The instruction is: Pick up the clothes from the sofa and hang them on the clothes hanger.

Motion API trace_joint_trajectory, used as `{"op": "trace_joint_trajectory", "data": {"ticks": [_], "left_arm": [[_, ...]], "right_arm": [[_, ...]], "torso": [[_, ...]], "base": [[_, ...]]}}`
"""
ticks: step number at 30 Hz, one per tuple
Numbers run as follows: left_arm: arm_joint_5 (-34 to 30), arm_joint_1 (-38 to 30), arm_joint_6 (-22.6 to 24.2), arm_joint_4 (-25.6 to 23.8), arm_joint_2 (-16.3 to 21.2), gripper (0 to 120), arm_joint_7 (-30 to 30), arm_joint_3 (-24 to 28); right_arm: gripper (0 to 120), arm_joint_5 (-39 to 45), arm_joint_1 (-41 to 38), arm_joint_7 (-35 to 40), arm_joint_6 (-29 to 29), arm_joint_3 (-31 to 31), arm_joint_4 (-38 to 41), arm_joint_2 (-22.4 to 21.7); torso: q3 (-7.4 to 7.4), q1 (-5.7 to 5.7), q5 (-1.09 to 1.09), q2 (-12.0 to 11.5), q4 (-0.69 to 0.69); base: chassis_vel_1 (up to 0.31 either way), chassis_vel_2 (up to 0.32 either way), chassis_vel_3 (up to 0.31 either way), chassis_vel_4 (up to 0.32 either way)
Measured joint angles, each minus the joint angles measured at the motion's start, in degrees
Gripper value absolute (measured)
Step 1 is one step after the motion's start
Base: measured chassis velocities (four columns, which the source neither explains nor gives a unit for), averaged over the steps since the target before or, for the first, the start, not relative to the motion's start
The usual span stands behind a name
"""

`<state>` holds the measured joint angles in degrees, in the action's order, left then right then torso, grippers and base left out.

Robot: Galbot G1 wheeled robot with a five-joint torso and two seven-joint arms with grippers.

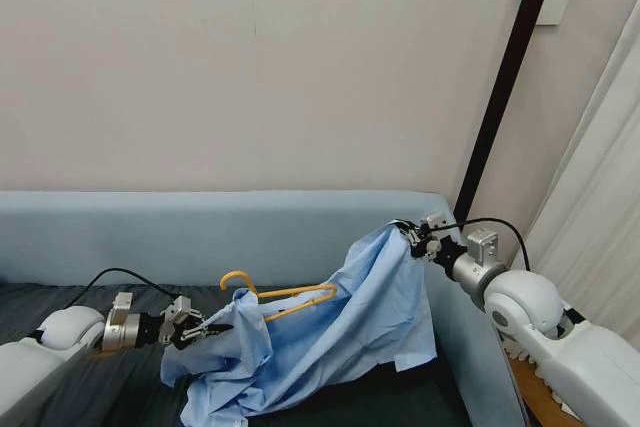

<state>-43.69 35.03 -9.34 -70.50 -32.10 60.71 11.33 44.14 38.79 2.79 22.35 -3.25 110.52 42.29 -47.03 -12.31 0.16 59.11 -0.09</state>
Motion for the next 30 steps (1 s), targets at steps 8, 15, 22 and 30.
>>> {"op": "trace_joint_trajectory", "data": {"ticks": [8,15,22,30], "left_arm": [[2.07,-1.25,0.02,-0.02,-0.8,1,0.03,2.74],[2.55,-3.67,0.23,1.1,-2.75,1,-0.4,5.82],[3.39,-6.87,0.34,2.58,-5.23,1,-0.89,10.28],[3.45,-10.54,0.53,5.31,-8.58,1,-2.68,13.57]], "right_arm": [[0,2.51,0.56,0.72,1.12,-0.95,3.85,-1.22],[0,3.89,1.69,1.08,1.91,-0.68,6.16,-1.65],[0,3.91,2.0,1.38,2.24,1.18,7.73,-2.23],[0,5.05,2.5,1.77,2.6,1.11,9.98,-2.83]], "torso": [[0.0,0.0,0.0,0.0,0.02],[0.0,0.0,0.0,0.0,0.01],[0.0,0.0,-0.01,0.0,0.01],[-0.01,0.0,0.0,0.0,0.02]], "base": [[0.0,0.0,0.0,0.0],[0.0,0.0,0.0,0.0],[0.0,0.0,0.0,0.0],[0.0,0.0,0.0,0.0]]}}
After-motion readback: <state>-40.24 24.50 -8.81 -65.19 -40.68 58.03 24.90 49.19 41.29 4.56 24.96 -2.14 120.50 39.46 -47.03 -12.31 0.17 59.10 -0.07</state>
